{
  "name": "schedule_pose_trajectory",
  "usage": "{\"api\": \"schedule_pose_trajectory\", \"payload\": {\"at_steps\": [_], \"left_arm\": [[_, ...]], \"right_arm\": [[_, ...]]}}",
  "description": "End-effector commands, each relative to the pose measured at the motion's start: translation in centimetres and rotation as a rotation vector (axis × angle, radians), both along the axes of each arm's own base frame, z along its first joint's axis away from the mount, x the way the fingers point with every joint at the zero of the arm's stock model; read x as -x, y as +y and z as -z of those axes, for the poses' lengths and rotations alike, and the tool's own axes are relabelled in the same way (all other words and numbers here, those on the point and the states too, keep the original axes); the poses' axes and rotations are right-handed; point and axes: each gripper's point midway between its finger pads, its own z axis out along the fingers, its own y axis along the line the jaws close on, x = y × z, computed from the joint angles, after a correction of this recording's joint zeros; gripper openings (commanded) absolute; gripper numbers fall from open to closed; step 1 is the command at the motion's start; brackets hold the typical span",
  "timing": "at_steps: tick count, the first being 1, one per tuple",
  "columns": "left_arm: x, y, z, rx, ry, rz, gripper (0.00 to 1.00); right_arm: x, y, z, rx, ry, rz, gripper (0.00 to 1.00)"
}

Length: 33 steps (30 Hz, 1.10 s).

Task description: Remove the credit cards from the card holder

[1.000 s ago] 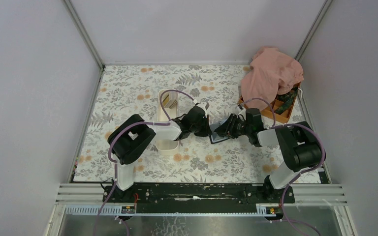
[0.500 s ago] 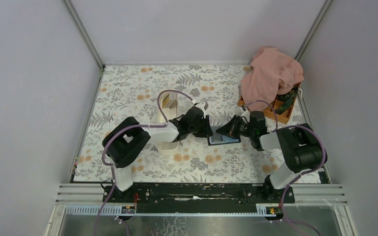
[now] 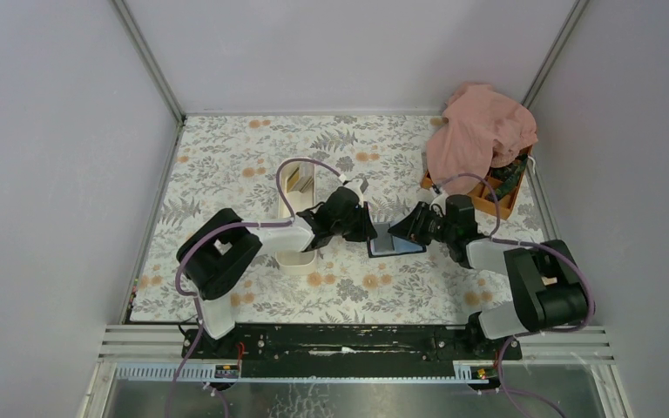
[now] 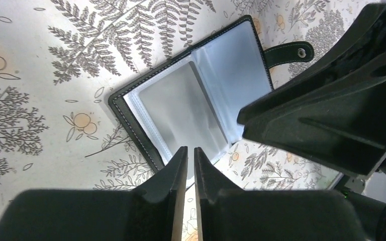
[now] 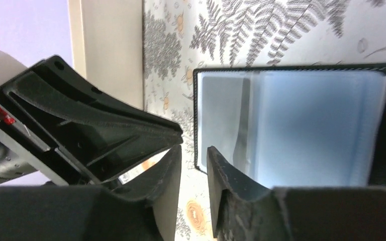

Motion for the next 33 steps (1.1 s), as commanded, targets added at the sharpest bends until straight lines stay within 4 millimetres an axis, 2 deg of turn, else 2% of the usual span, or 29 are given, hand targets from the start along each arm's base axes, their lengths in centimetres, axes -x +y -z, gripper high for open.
{"api": "schedule_pose_trajectory", "payload": {"at_steps": [1, 5, 11, 15, 23, 33], "left_arm": [[-0.1, -1.3, -1.9, 0.118, -0.008, 0.007, 0.16], [-0.4, -1.3, -1.8, 0.148, 0.013, -0.051, 0.30], [-1.0, -0.8, -0.4, 0.119, 0.033, -0.116, 0.45], [-1.0, -1.0, 0.6, 0.101, 0.039, -0.128, 0.46], [-1.4, -1.1, 1.1, 0.085, 0.035, -0.138, 0.46], [-1.6, -1.6, 1.0, 0.099, 0.040, -0.129, 0.46]], "right_arm": [[-1.2, -2.5, 0.0, 0.207, -0.057, 0.041, 0.34], [-1.1, -3.4, 0.3, 0.265, -0.046, 0.060, 0.35], [-0.8, -4.0, 1.3, 0.300, -0.018, 0.073, 0.35], [-0.8, -4.1, 1.3, 0.306, -0.013, 0.078, 0.35], [-0.4, -4.0, 1.7, 0.303, -0.003, 0.068, 0.35], [-0.2, -3.8, 1.9, 0.289, 0.005, 0.057, 0.34]]}}
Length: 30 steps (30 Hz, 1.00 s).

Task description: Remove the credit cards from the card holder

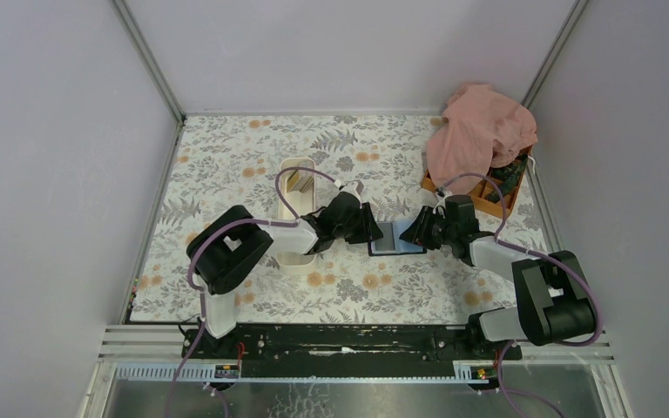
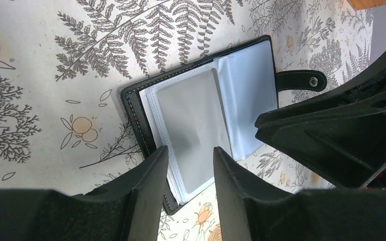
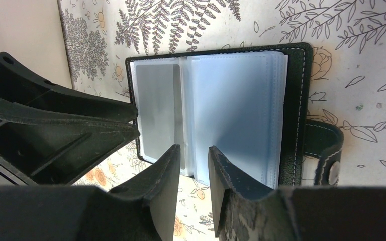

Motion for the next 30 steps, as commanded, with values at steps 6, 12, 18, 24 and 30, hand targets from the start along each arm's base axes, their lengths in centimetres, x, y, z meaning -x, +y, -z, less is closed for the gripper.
{"api": "schedule_pose_trajectory", "payload": {"at_steps": [6, 12, 18, 24, 30], "left_arm": [[-0.8, -1.7, -1.2, 0.060, -0.031, 0.009, 0.45], [-0.8, -2.3, -1.8, 0.094, -0.022, 0.017, 0.45], [-0.8, -2.7, -2.0, 0.114, -0.016, 0.023, 0.45], [-0.7, -2.8, -2.1, 0.125, -0.016, 0.024, 0.45], [-0.9, -3.3, -3.1, 0.154, -0.028, 0.032, 0.45]], "right_arm": [[-0.3, 0.3, 0.0, -0.018, -0.014, -0.018, 0.34], [0.0, 0.3, 0.6, -0.020, 0.001, -0.013, 0.34], [0.4, 0.3, 1.0, -0.027, 0.015, -0.014, 0.33], [0.5, 0.3, 1.1, -0.028, 0.018, -0.013, 0.33], [0.7, 0.4, 1.4, -0.036, 0.025, -0.013, 0.33]]}}
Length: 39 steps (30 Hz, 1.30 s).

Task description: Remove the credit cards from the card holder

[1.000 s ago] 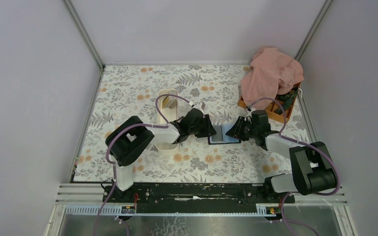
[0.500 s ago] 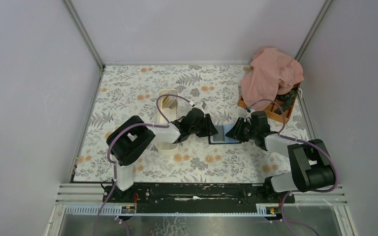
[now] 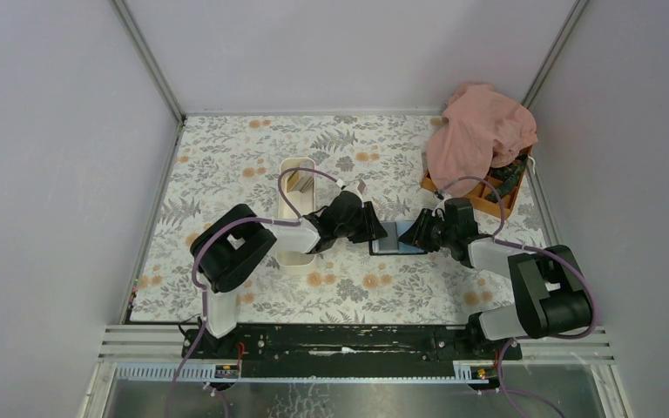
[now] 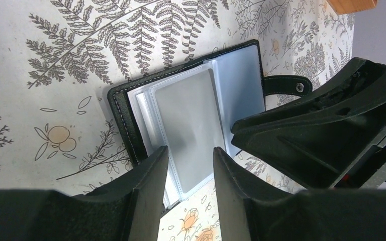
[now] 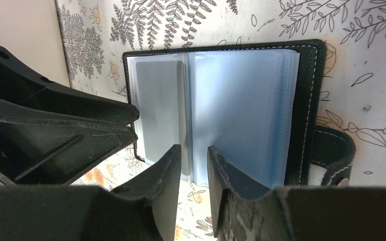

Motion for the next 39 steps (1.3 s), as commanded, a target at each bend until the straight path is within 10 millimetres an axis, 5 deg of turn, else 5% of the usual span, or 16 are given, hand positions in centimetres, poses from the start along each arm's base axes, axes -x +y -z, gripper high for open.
{"api": "schedule_pose_trajectory", "payload": {"at_steps": [1, 33, 39], "left_arm": [[-0.9, -2.2, -2.9, 0.105, -0.060, 0.024, 0.45], [-0.9, -3.5, -5.5, 0.166, -0.085, 0.057, 0.45], [-1.0, -3.7, -5.8, 0.157, -0.092, 0.064, 0.45]], "right_arm": [[0.5, 0.2, 0.5, -0.017, 0.017, -0.012, 0.33], [0.6, 0.3, 0.1, -0.040, -0.007, 0.000, 0.33], [0.4, 0.5, -0.8, -0.062, -0.045, -0.005, 0.52]]}}
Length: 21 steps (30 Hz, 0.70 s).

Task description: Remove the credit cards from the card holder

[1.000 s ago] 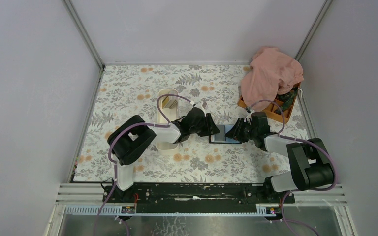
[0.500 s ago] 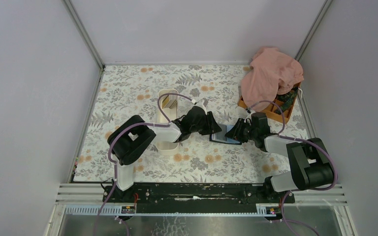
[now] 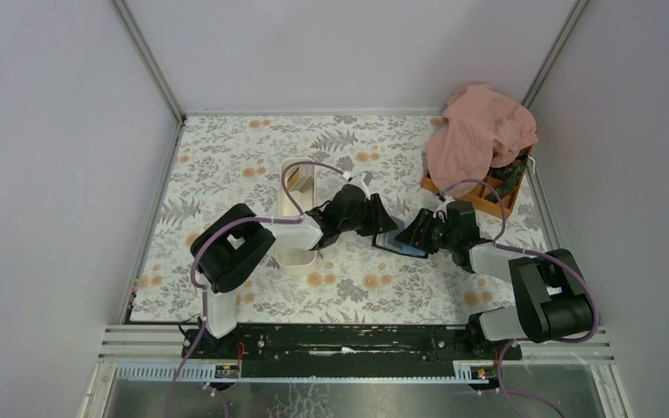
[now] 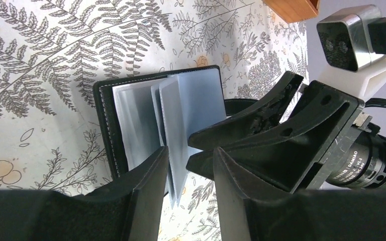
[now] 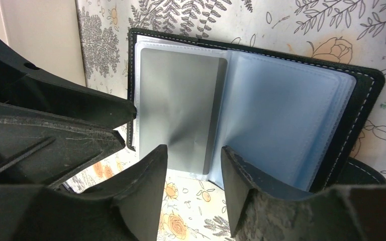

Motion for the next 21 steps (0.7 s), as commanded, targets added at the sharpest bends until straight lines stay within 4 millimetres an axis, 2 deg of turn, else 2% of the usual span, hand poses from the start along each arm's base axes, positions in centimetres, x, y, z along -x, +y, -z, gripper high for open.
{"api": "schedule_pose_trajectory", "payload": {"at_steps": [1, 7, 15, 21], "left_arm": [[-0.2, -1.5, -2.6, 0.061, -0.050, 0.031, 0.45], [-0.1, -1.8, -2.4, 0.055, -0.048, 0.034, 0.45], [0.0, -2.2, -2.2, 0.049, -0.044, 0.044, 0.45], [0.0, -2.6, -2.2, 0.050, -0.044, 0.052, 0.44]], "right_arm": [[0.2, 0.2, -0.5, -0.015, -0.024, -0.012, 0.54], [0.1, 0.2, -0.9, -0.024, -0.043, -0.006, 0.60], [-0.2, -0.4, -1.8, -0.006, -0.090, 0.032, 0.61], [-0.3, -0.8, -2.8, 0.002, -0.127, 0.047, 0.66]]}}
